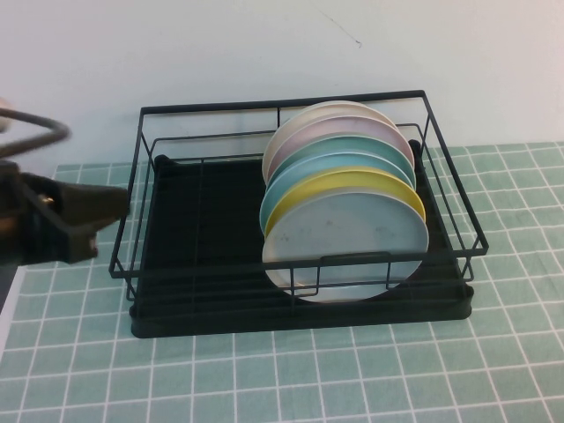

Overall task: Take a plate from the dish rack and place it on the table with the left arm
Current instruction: Grasp the plate from the shelf

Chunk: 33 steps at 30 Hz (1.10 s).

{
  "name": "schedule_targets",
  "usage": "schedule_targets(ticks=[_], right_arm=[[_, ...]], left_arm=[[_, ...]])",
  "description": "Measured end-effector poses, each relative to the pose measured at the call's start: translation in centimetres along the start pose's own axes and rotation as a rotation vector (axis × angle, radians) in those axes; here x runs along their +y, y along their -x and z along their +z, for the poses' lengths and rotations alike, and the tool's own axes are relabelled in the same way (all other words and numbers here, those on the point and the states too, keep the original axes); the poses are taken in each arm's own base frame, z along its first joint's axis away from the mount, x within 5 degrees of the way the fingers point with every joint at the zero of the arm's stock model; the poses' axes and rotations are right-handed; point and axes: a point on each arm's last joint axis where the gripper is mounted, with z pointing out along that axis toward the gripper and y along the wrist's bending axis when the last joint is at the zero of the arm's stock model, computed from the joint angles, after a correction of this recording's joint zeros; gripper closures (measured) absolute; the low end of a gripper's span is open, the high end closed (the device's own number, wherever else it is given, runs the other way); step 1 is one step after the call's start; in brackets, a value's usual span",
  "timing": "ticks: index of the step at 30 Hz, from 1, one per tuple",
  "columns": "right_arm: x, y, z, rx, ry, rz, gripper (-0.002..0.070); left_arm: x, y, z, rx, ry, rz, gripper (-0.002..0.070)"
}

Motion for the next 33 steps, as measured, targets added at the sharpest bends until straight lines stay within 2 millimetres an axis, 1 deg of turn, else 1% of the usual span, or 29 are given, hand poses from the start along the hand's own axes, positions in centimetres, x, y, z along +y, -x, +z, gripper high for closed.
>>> schedule_targets(ticks=[3,7,11,15,19,21,23,24,25,29,30,32,33], right_arm=[[0.0,0.0,0.0,0.0,0.0,0.0,0.0678],[0.0,0.0,0.0,0.0,0.0,0.0,0.0678],[0.0,0.0,0.0,0.0,0.0,0.0,0.0678],[0.0,0.0,0.0,0.0,0.0,0.0,0.0678],[0.0,0.0,0.0,0.0,0.0,0.0,0.0678],[0.0,0.0,0.0,0.0,0.0,0.0,0.0678],[0.0,0.0,0.0,0.0,0.0,0.0,0.0678],[0.0,0.0,0.0,0.0,0.0,0.0,0.0678],[0.0,0.0,0.0,0.0,0.0,0.0,0.0678],[0.0,0.0,0.0,0.0,0.0,0.0,0.0678],[0.0,0.0,0.0,0.0,0.0,0.0,0.0678],[0.0,0.0,0.0,0.0,0.0,0.0,0.0678],[0.0,0.0,0.0,0.0,0.0,0.0,0.0678]], left_arm=[[-0.8,0.0,1.1,0.085,-0.015,0.08,0.0678],[-2.5,-0.1,2.7,0.18,-0.015,0.207,0.0678],[-4.3,0.0,4.5,0.197,-0.017,0.342,0.0678],[-6.2,-0.1,7.0,0.205,-0.056,0.472,0.0678],[-7.0,0.0,9.6,0.194,-0.066,0.517,0.0678],[-7.0,0.1,10.8,0.192,-0.061,0.522,0.0667],[-6.9,0.3,11.8,0.193,-0.053,0.52,0.0635],[-6.6,0.3,12.7,0.199,-0.047,0.519,0.0587],[-6.6,0.4,13.2,0.2,-0.048,0.521,0.0551],[-6.1,0.9,15.5,0.21,-0.042,0.523,0.0355],[-6.1,1.0,16.0,0.211,-0.04,0.526,0.0319],[-5.9,1.3,17.1,0.212,-0.038,0.529,0.0281],[-5.8,1.4,17.5,0.213,-0.039,0.533,0.0274]])
